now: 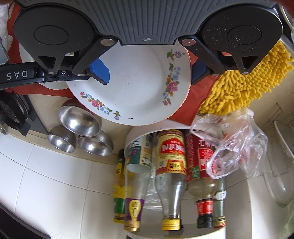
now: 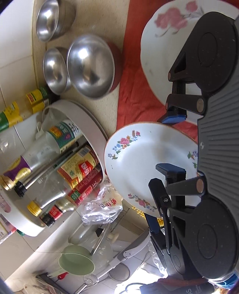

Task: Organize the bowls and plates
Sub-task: 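Lift the floral-border plate with both grippers toward the plate stack, then lower the held plate onto the pink-flower plates with both grippers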

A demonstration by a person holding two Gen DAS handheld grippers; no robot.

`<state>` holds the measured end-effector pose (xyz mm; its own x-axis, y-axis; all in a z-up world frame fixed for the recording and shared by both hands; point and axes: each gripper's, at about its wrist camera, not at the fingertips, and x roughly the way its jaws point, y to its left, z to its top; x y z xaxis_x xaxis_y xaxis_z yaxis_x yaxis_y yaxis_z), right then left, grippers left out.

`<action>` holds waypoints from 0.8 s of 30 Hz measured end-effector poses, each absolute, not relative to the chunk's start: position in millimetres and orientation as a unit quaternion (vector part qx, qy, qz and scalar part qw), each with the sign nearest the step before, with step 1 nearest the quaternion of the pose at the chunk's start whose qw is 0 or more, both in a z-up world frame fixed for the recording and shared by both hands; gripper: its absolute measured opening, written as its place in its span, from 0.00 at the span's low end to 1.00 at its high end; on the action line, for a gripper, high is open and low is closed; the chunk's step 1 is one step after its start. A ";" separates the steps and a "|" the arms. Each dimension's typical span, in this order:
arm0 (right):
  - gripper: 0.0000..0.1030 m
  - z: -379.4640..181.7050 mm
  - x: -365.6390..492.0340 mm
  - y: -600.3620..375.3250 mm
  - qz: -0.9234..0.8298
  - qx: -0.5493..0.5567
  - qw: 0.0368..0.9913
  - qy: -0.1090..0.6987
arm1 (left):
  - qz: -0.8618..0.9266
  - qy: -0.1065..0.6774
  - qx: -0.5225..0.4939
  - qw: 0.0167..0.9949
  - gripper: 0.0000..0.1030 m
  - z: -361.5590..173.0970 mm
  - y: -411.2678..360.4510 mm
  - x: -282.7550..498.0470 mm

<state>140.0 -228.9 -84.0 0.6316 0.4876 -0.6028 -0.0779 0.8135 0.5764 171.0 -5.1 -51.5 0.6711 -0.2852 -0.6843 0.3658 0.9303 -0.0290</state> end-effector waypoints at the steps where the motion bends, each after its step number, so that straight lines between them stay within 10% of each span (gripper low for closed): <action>1: 0.42 -83.7 137.8 -231.6 0.160 0.260 0.866 0.395 | -0.182 0.363 0.057 0.912 0.92 -51.0 -8.5 170.0; 24: 0.42 -80.9 87.2 -285.8 0.109 0.290 0.875 0.371 | -0.239 0.348 0.081 0.903 0.93 -45.5 -66.6 140.0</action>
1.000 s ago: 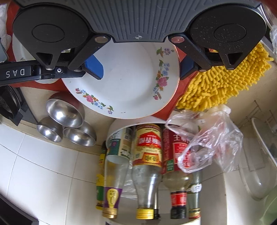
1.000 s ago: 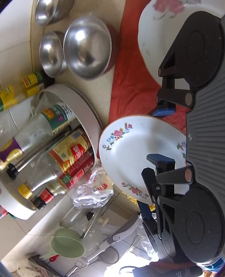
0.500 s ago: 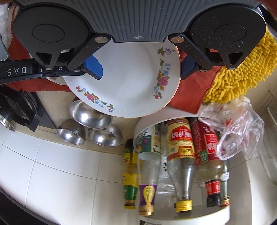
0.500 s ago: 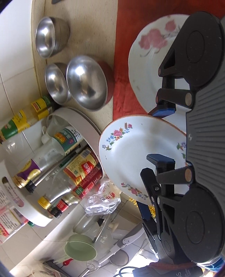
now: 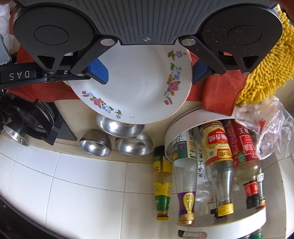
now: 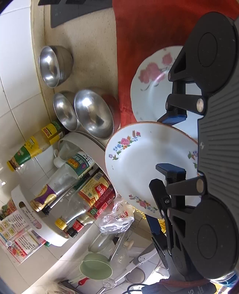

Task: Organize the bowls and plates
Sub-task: 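Lower the held plate onto the pink-flower plates with both grippers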

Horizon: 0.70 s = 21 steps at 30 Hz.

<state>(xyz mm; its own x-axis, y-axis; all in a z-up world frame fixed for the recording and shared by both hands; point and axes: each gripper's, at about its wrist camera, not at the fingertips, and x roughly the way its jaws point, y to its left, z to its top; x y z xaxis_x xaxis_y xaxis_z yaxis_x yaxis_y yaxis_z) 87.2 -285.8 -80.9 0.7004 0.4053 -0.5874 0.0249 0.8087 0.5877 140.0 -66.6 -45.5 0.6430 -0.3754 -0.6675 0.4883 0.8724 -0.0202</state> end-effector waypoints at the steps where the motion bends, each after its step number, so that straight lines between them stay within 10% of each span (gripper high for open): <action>1: 0.42 -81.1 84.8 -288.1 0.106 0.291 0.876 0.371 | -0.242 0.348 0.082 0.902 0.93 -45.8 -68.9 138.9; 21: 0.42 -91.8 40.1 -329.9 0.055 0.319 0.872 0.368 | -0.294 0.355 0.108 0.881 0.93 -57.6 -117.7 116.4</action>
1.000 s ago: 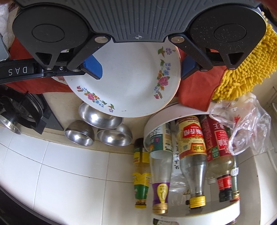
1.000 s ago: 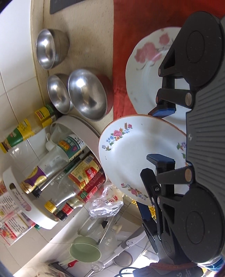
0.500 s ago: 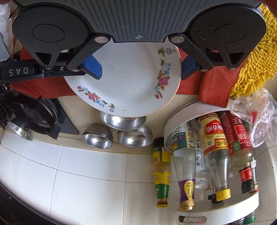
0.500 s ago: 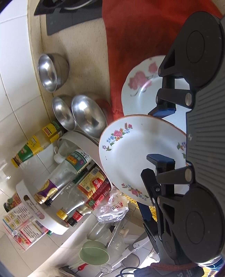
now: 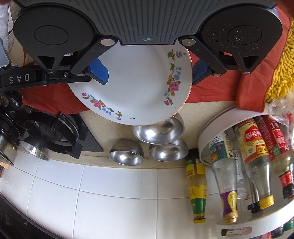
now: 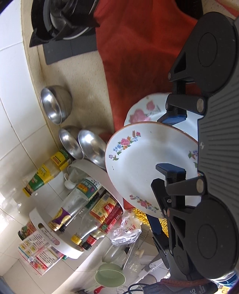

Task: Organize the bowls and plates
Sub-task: 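Lower the held plate onto the pink-flower plates with both grippers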

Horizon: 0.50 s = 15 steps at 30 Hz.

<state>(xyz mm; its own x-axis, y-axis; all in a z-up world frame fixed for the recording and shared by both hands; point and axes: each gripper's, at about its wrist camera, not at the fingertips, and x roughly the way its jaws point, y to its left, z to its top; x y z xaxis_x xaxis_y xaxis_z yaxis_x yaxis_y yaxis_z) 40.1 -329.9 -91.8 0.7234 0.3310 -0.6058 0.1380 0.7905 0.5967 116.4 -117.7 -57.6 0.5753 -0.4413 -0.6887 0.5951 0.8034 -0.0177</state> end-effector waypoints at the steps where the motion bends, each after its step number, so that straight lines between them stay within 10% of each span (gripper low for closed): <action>1: 0.42 -93.0 39.1 -331.4 0.054 0.320 0.871 0.369 | -0.296 0.356 0.109 0.880 0.93 -58.8 -120.1 115.6; 15: 0.43 -101.9 32.2 -335.4 0.059 0.300 0.867 0.393 | -0.290 0.387 0.108 0.869 0.93 -75.6 -126.9 107.7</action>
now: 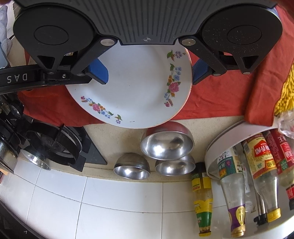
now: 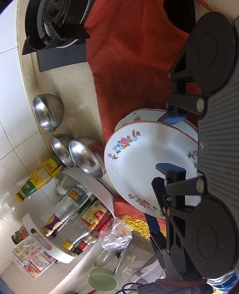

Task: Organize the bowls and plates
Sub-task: 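Lower the held plate onto the pink-flower plates with both grippers, then open both grippers and release the floral-border plate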

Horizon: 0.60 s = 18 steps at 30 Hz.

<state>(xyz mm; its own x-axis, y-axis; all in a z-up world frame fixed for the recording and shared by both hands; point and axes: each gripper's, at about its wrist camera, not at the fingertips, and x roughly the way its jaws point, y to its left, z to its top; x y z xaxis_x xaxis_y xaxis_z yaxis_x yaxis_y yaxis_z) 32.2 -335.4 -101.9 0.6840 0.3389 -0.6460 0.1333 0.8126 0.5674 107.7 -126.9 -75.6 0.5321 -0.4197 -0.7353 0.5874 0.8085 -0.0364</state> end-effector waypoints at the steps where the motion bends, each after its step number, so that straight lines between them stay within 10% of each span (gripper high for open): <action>1: 0.43 -102.4 32.0 -334.9 0.059 0.298 0.867 0.395 | -0.289 0.389 0.107 0.868 0.93 -76.6 -127.0 107.5; 18: 0.45 -106.0 42.2 -327.7 0.068 0.243 0.880 0.403 | -0.258 0.418 0.099 0.865 0.93 -99.2 -128.7 111.2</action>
<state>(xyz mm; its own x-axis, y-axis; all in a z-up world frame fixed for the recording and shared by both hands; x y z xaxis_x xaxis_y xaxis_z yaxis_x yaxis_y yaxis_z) 42.2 -327.7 -106.0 0.6651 0.3161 -0.6765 0.0759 0.8727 0.4824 111.2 -128.7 -99.2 0.5173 -0.3629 -0.7750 0.5294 0.8473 -0.0434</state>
